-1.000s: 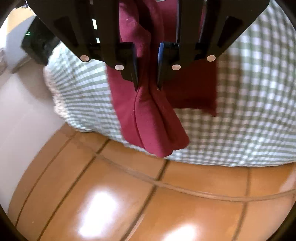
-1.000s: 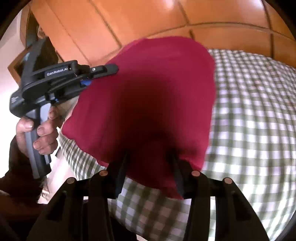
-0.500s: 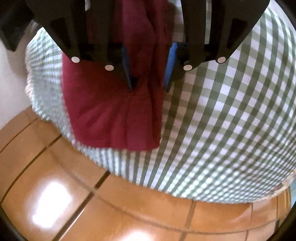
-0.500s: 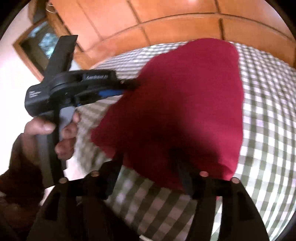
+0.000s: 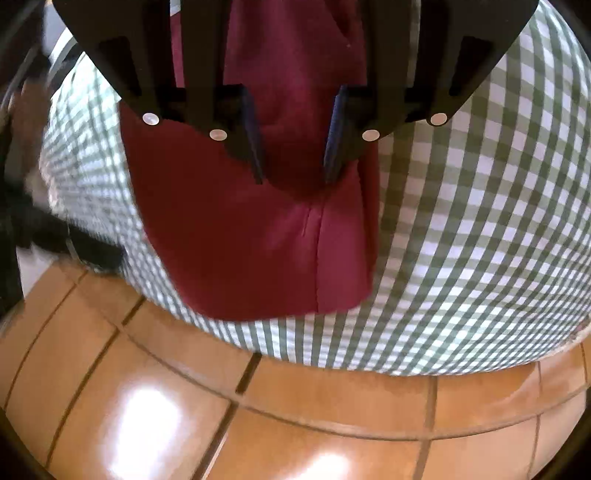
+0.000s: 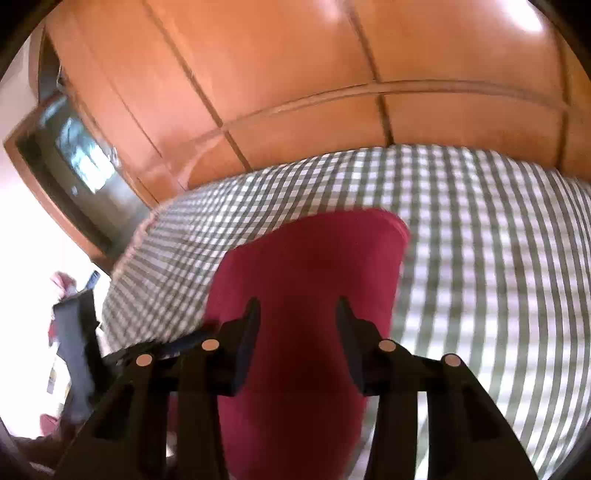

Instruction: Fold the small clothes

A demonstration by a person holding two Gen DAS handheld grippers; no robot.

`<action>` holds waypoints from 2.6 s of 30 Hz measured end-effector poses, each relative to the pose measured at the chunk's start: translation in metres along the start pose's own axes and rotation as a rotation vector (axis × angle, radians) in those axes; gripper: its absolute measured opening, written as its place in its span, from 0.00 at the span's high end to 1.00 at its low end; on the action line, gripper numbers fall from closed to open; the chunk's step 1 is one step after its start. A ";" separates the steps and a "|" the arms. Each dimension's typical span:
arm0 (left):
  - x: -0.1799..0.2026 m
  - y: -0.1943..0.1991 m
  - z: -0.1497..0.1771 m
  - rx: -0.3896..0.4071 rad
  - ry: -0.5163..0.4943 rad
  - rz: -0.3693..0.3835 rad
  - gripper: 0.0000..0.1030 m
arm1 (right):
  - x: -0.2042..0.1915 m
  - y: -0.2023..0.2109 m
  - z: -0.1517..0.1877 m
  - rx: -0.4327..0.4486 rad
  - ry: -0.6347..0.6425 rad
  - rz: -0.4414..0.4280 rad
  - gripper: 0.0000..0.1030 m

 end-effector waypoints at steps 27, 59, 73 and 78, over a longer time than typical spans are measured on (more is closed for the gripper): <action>-0.013 0.036 0.037 0.035 0.034 -0.130 0.51 | -0.020 0.023 0.093 0.021 0.090 0.144 0.44; -0.016 0.053 0.034 0.090 0.019 -0.205 0.30 | -0.007 0.026 0.164 -0.021 -0.061 0.079 0.26; -0.015 0.040 0.029 0.079 -0.025 -0.196 0.22 | 0.017 0.054 0.124 0.039 -0.179 -0.035 0.11; -0.019 0.031 0.031 0.058 -0.022 -0.191 0.22 | 0.029 0.047 0.099 0.058 -0.212 -0.082 0.11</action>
Point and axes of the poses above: each gripper's, at about its wrist camera, not at the fingertips, and y roughly against the way its jaws point, x to its right, z to its underside, the point moved 6 cm from there along -y, roughly the way its jaws point, and after that the axes turned 13 degrees about -z, right-handed, at the moved point
